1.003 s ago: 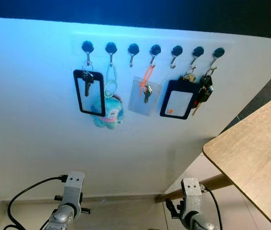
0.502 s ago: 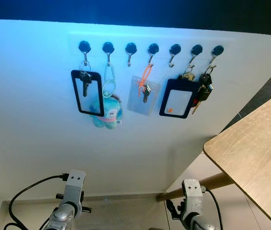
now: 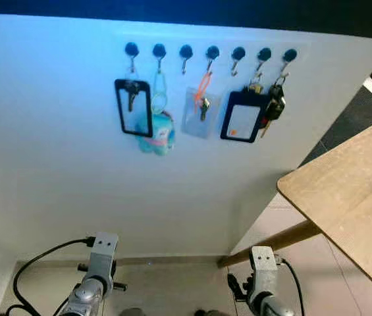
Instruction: Hang keys on a hook
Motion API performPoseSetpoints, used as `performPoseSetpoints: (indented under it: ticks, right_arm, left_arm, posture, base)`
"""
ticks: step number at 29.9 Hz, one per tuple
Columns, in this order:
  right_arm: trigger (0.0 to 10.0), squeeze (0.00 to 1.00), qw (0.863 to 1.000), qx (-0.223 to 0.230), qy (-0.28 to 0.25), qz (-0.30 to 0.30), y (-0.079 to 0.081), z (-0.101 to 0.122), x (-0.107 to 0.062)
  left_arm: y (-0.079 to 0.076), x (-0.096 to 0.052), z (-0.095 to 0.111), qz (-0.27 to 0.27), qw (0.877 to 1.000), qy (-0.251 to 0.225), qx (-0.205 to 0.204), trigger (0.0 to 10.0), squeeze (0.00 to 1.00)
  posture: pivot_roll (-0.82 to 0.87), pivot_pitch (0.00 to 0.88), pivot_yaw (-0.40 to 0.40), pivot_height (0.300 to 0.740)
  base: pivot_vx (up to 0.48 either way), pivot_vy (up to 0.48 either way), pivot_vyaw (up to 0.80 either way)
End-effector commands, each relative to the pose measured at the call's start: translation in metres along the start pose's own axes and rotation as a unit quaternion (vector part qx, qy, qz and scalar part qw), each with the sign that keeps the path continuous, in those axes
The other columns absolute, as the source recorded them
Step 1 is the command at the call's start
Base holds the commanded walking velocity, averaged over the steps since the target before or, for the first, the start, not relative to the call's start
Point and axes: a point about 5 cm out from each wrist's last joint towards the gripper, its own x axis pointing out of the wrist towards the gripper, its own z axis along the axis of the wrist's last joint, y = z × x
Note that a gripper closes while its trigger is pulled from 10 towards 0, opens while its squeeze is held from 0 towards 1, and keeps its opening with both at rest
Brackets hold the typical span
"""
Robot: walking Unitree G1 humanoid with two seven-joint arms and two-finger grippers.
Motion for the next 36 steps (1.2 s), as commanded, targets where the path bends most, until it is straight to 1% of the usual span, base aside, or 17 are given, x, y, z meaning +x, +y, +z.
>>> performPoseSetpoints:
  ticks: [1,6,8,14,17,23,29,32,36]
  right_arm:
    - [10.0,0.0,1.0,0.004,-0.008,-0.008,-0.003,0.004,0.0]
    - [10.0,0.0,1.0,0.006,-0.006,-0.008,-0.003,0.003,0.0]
    - [10.0,0.0,1.0,0.006,-0.006,-0.008,-0.002,0.002,0.0]
    - [10.0,0.0,1.0,0.008,-0.004,-0.008,-0.001,0.0,-0.001]
    - [10.0,0.0,1.0,0.009,-0.002,-0.01,-0.002,-0.002,-0.001]
    - [10.0,0.0,1.0,0.007,-0.001,-0.011,-0.003,-0.002,-0.002]
    - [10.0,0.0,1.0,0.003,-0.002,-0.01,-0.004,0.0,-0.001]
    - [10.0,0.0,1.0,0.0,-0.005,-0.006,-0.003,0.003,0.0]
    - [10.0,0.0,1.0,-0.003,-0.004,0.002,0.0,0.004,0.001]
  left_arm:
    - [-0.005,-0.001,-0.007,-0.009,1.0,0.009,0.004,10.0,0.0]
    - [-0.005,-0.001,-0.004,-0.014,1.0,0.004,0.012,10.0,0.0]
    - [-0.006,0.0,-0.002,-0.018,1.0,0.004,0.022,10.0,0.0]
    - [-0.009,0.001,0.0,-0.025,1.0,0.004,0.017,10.0,0.0]
    - [-0.014,0.002,0.0,-0.039,0.999,0.006,0.035,10.0,0.0]
    - [-0.016,0.002,0.0,-0.048,0.998,0.009,0.051,10.0,0.0]
    - [-0.012,0.002,0.001,-0.035,0.998,0.006,0.045,10.0,0.0]
    - [-0.009,0.002,-0.001,-0.023,0.999,0.01,0.032,10.0,0.0]
    - [-0.009,0.001,-0.003,-0.022,0.999,0.013,0.027,10.0,0.0]
  posture:
    - [0.11,0.048,-0.072,0.74]
    - [0.11,0.052,-0.069,0.74]
    - [0.11,0.053,-0.068,0.74]
    - [0.11,0.052,-0.066,0.74]
    - [0.11,0.049,-0.064,0.74]
    - [0.11,0.032,-0.067,0.74]
    - [0.11,0.03,-0.07,0.74]
    - [0.11,0.029,-0.073,0.74]
    - [0.11,0.029,-0.074,0.74]
  base:
    - [-0.371,0.0,0.0]
    - [-0.367,0.0,0.0]
    - [0.0,0.0,0.0]
    - [0.0,0.0,0.0]
    - [0.0,0.0,0.0]
    - [0.0,-0.43,0.0]
    - [0.0,-0.445,0.0]
    - [0.0,0.0,0.0]
    - [0.0,0.0,0.0]
